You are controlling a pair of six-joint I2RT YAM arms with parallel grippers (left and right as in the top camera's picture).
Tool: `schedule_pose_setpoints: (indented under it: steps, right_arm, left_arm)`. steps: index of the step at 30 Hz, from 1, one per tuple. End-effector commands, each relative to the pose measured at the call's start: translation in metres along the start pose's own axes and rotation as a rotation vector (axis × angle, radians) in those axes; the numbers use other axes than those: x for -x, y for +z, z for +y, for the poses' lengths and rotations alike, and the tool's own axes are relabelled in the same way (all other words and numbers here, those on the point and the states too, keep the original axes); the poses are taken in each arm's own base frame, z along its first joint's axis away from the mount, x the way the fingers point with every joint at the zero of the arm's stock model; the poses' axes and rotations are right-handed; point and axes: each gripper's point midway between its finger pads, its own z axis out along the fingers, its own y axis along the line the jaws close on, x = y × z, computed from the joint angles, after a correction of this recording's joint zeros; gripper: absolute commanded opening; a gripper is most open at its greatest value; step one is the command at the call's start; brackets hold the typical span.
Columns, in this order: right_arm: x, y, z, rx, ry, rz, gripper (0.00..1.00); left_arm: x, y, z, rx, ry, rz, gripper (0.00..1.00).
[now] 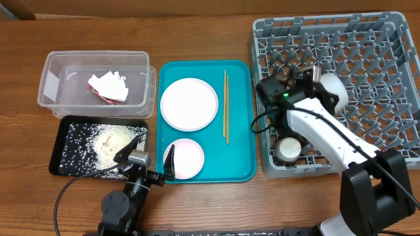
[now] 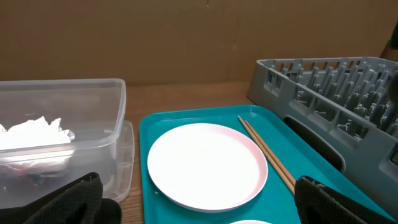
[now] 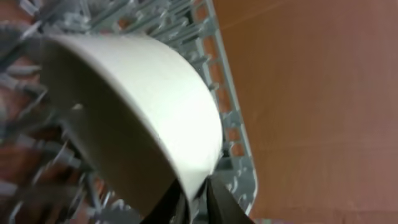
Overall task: Sort waste into correct bins and load items into the dishwasher
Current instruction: 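Reach to the pink bowl and grasp its rim with right gripper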
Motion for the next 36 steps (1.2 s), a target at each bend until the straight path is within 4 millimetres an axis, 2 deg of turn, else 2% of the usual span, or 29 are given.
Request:
schedule_pose_setpoints:
  steps: [1, 3, 5, 9, 11, 13, 15, 17, 18, 19, 20, 21, 22, 24, 27, 29, 30, 36]
  right_arm:
    - [-0.018, -0.003, 0.014, 0.076, 0.097, 0.076, 0.15]
    - [-0.023, -0.004, 0.012, 0.078, 0.090, 0.090, 0.16]
    - [-0.019, -0.010, 0.012, 0.088, 0.080, 0.083, 0.22]
    - [-0.004, -0.043, 0.020, 0.207, 0.073, 0.068, 0.31]
    - [0.005, -0.067, 0.027, 0.302, 0.085, 0.064, 0.36]
    - [0.014, -0.094, 0.038, 0.438, 0.115, 0.075, 0.36]
    - [0.022, -0.127, 0.054, 0.616, 0.151, 0.097, 0.24]
    - [0.030, -0.164, 0.072, 0.812, 0.180, 0.122, 0.21]
    - [0.034, -0.188, 0.083, 0.940, 0.188, 0.145, 0.25]
    - [0.036, -0.209, 0.091, 1.054, 0.181, 0.166, 0.38]
    - [0.035, -0.230, 0.100, 1.175, 0.144, 0.181, 0.61]
    - [0.033, -0.251, 0.106, 1.294, 0.090, 0.188, 0.71]
    - [0.030, -0.270, 0.111, 1.400, 0.044, 0.198, 0.77]
    - [0.022, -0.297, 0.116, 1.551, -0.013, 0.230, 0.77]
    - [0.010, -0.314, 0.126, 1.624, -0.045, 0.270, 0.75]
    - [-0.002, -0.318, 0.134, 1.615, -0.047, 0.306, 0.69]
    - [-0.010, -0.319, 0.139, 1.604, -0.045, 0.334, 0.65]
    - [-0.058, -0.315, 0.177, 1.489, 0.041, 0.471, 0.58]
  left_arm:
    - [0.000, 0.000, 0.001, 0.003, -0.014, -0.005, 1.00]
    - [0.000, 0.000, 0.001, 0.003, -0.014, -0.006, 1.00]
    - [0.000, 0.000, 0.001, 0.003, -0.014, -0.006, 1.00]
    - [0.000, 0.000, 0.001, 0.004, -0.014, -0.006, 1.00]
    - [0.000, 0.000, 0.001, 0.003, -0.014, -0.006, 1.00]
    - [0.000, 0.000, 0.001, 0.003, -0.014, -0.006, 1.00]
    - [0.000, 0.000, 0.001, 0.004, -0.014, -0.006, 1.00]
    - [0.000, 0.000, 0.001, 0.004, -0.014, -0.006, 1.00]
    - [0.000, 0.000, 0.001, 0.003, -0.014, -0.006, 1.00]
    - [0.000, 0.000, 0.001, 0.004, -0.014, -0.006, 1.00]
    - [0.000, 0.000, 0.001, 0.004, -0.014, -0.006, 1.00]
    - [0.000, 0.000, 0.001, 0.003, -0.014, -0.006, 1.00]
    - [0.000, 0.000, 0.001, 0.004, -0.014, -0.006, 1.00]
    - [0.000, 0.000, 0.001, 0.003, -0.014, -0.006, 1.00]
    - [0.000, 0.000, 0.001, 0.004, -0.014, -0.006, 1.00]
    - [0.000, 0.000, 0.001, 0.004, -0.014, -0.006, 1.00]
    - [0.000, 0.000, 0.001, 0.004, -0.014, -0.006, 1.00]
    - [0.000, 0.000, 0.001, 0.004, -0.014, -0.006, 1.00]
